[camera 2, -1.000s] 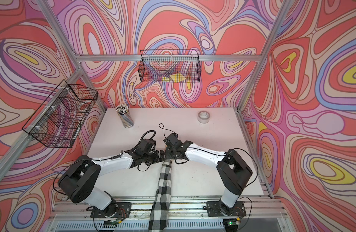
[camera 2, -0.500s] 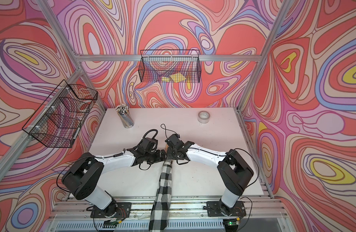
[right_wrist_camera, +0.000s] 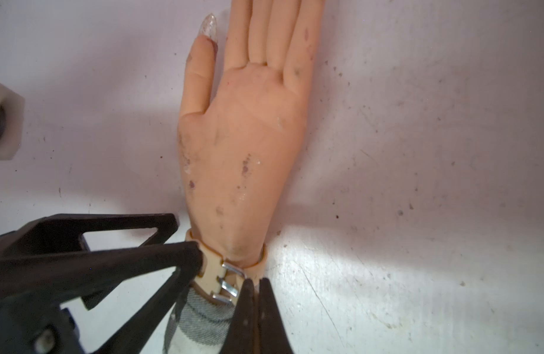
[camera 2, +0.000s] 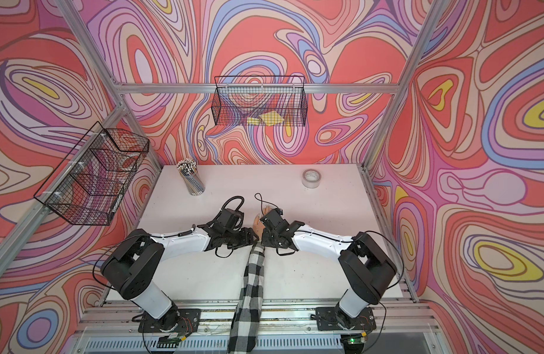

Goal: Take off the watch
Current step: Untie the watch from the hand.

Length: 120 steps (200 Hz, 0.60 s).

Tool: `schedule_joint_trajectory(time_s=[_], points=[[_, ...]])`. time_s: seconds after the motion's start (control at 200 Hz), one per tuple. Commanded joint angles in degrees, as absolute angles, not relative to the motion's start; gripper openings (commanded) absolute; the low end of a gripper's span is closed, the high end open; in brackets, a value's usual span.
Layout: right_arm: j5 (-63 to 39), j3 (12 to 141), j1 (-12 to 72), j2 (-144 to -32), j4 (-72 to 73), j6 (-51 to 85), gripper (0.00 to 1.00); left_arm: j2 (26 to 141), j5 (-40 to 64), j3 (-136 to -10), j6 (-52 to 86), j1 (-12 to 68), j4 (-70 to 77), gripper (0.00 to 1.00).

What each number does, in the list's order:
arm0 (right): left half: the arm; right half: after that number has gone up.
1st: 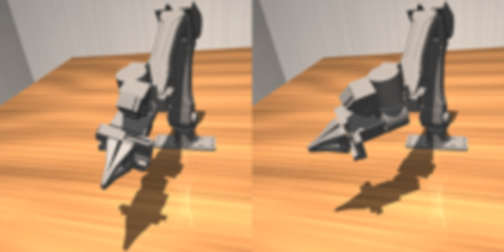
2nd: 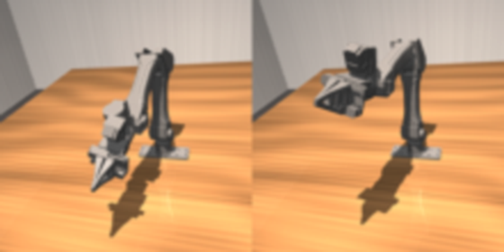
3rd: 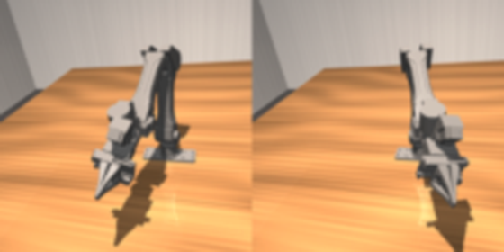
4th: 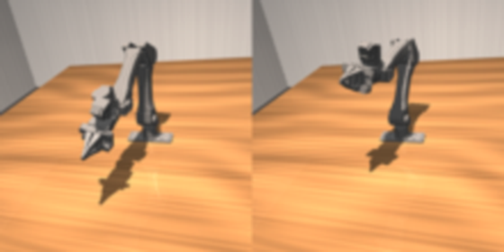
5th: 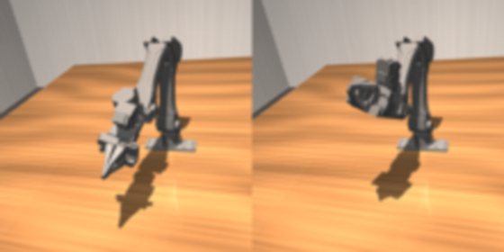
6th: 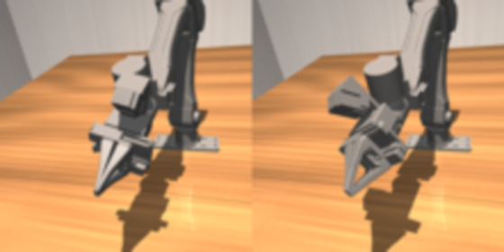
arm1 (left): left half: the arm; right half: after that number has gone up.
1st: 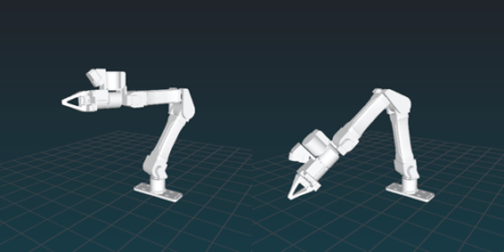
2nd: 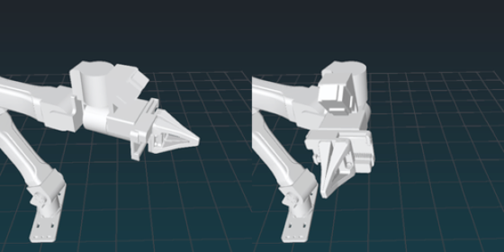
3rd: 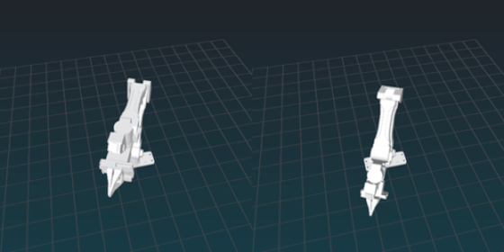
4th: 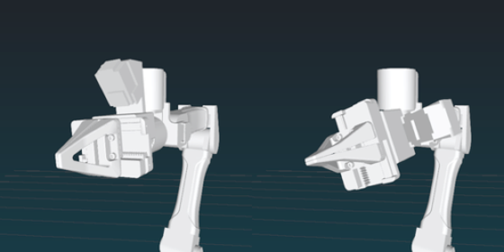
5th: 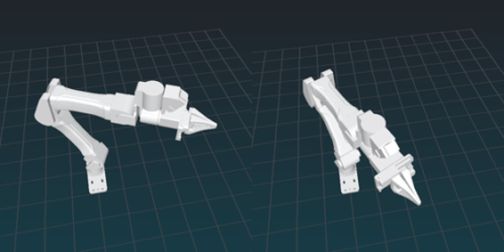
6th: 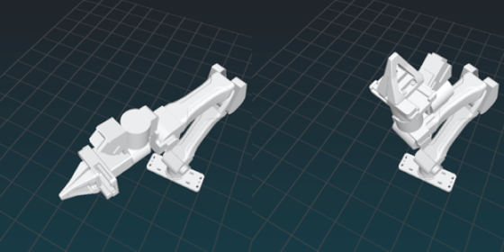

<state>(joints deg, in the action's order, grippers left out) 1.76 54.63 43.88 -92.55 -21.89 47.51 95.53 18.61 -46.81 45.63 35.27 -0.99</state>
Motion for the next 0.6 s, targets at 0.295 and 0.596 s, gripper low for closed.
schedule_joint_trajectory(time_s=[0.295,0.596], points=[[-0.68,53.26,43.46,-99.48,-21.27,46.82,0.0,98.88,13.0,-44.69,45.46,34.43,-9.35,0.68],[-3.81,58.02,43.77,-91.79,-21.83,47.59,0.0,98.68,13.27,-44.21,45.61,34.46,-8.57,0.68]])
